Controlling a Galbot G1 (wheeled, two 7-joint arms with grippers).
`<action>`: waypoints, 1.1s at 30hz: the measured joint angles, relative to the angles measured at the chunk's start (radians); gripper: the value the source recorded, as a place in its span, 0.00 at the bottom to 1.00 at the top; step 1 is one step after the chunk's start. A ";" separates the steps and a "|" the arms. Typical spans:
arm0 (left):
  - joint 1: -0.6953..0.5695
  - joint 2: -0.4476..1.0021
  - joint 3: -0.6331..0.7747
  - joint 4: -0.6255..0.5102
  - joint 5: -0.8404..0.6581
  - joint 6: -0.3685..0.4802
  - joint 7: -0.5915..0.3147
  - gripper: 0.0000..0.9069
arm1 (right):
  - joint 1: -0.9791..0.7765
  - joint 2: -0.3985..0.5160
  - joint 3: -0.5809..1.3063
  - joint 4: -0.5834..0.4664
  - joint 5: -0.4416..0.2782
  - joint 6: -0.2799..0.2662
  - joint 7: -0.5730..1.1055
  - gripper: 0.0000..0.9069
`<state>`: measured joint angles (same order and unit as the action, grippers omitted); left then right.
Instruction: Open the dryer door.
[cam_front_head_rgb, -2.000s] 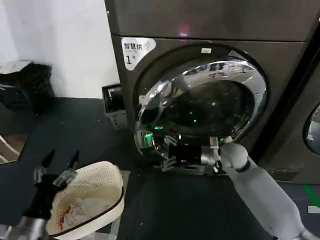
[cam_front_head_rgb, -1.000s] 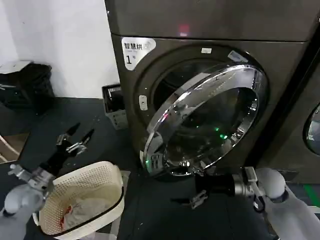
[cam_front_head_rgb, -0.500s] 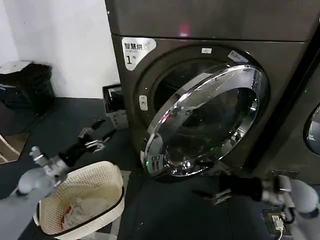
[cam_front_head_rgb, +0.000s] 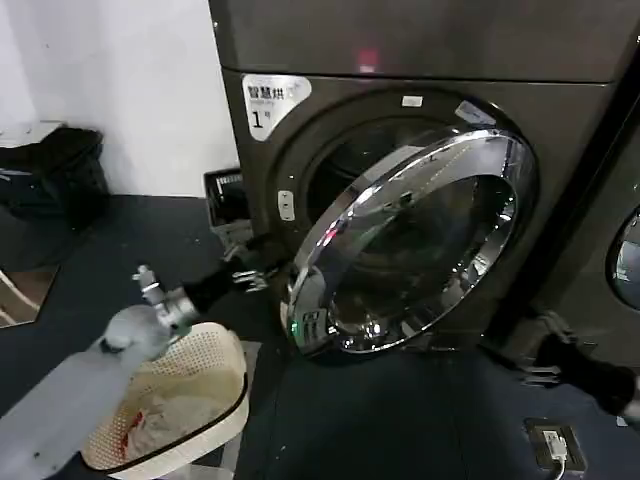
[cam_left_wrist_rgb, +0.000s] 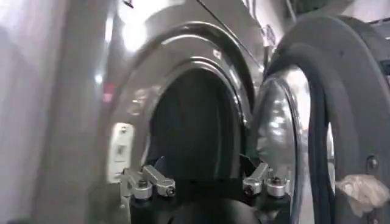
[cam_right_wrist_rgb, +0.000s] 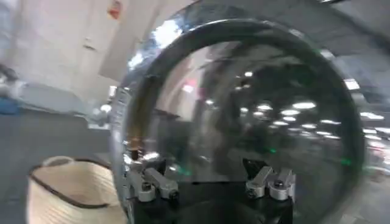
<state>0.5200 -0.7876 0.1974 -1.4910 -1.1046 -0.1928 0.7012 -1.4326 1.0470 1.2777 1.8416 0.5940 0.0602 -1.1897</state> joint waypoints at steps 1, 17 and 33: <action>-0.019 -0.005 0.020 0.006 -0.013 0.006 0.013 1.00 | -0.005 0.000 0.025 -0.005 -0.003 0.000 0.009 1.00; -0.198 -0.075 0.226 0.064 -0.031 0.012 0.085 1.00 | -0.039 0.000 0.272 -0.089 -0.009 0.010 0.088 1.00; -0.239 -0.104 0.324 0.022 -0.029 0.008 0.104 1.00 | -0.048 0.001 0.411 -0.099 0.030 -0.044 0.242 1.00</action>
<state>0.2812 -0.8915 0.5217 -1.4693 -1.1333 -0.1847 0.8053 -1.4802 1.0480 1.6884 1.7430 0.6242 0.0158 -0.9475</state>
